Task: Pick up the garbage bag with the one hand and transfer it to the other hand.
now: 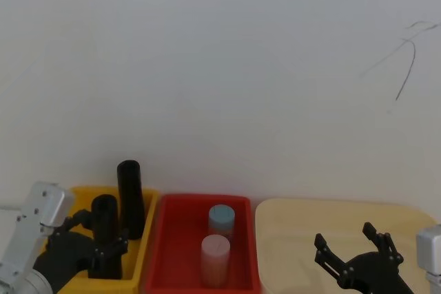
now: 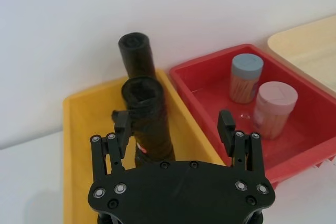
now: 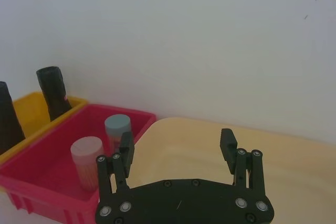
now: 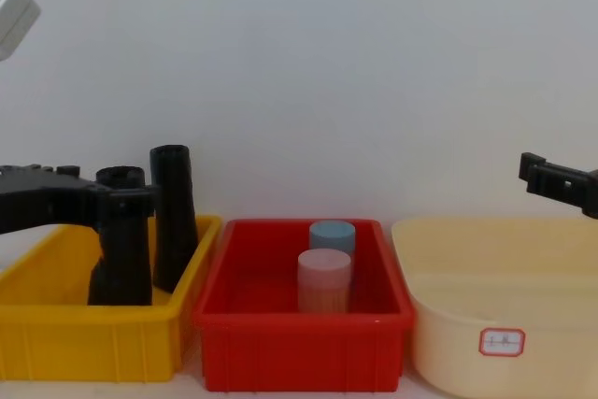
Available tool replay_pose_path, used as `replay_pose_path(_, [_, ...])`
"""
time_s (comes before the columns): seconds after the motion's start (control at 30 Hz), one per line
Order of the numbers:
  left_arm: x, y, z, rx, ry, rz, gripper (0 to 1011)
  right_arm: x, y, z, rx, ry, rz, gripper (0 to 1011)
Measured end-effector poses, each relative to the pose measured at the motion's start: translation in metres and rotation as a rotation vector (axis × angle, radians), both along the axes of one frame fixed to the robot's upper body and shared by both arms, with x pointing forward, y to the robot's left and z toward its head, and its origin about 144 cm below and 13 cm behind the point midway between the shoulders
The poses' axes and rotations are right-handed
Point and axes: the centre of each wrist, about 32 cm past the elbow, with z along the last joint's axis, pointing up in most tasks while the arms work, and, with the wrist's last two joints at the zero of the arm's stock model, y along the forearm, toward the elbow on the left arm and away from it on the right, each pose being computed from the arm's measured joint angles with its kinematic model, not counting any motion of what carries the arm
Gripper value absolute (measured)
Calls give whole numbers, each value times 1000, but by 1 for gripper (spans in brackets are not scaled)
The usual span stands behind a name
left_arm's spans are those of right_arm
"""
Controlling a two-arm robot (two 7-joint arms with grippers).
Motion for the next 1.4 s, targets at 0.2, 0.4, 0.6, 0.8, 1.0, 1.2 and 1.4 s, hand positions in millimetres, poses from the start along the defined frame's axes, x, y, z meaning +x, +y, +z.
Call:
replay_pose_path(0.2, [4, 3, 0, -12, 22, 29, 1001, 0, 0, 0, 0, 0, 0, 1000])
replay_pose_path(0.4, [7, 7, -2, -18, 42, 58, 1002, 0, 0, 0, 0, 0, 0, 1000])
replay_pose_path(0.6, [12, 9, -7, -14, 59, 77, 1002, 0, 0, 0, 0, 0, 0, 1000])
replay_pose_path(0.8, [16, 11, -12, 1, 72, 88, 1002, 0, 0, 0, 0, 0, 0, 1000])
replay_pose_path(1.0, [20, 9, -16, 17, 81, 91, 1002, 0, 0, 0, 0, 0, 0, 1000])
replay_pose_path(1.2, [24, 7, -18, 26, 84, 91, 1002, 0, 0, 0, 0, 0, 0, 1000])
replay_pose_path(1.4, [29, 5, -20, 32, 86, 86, 1002, 0, 0, 0, 0, 0, 0, 1000])
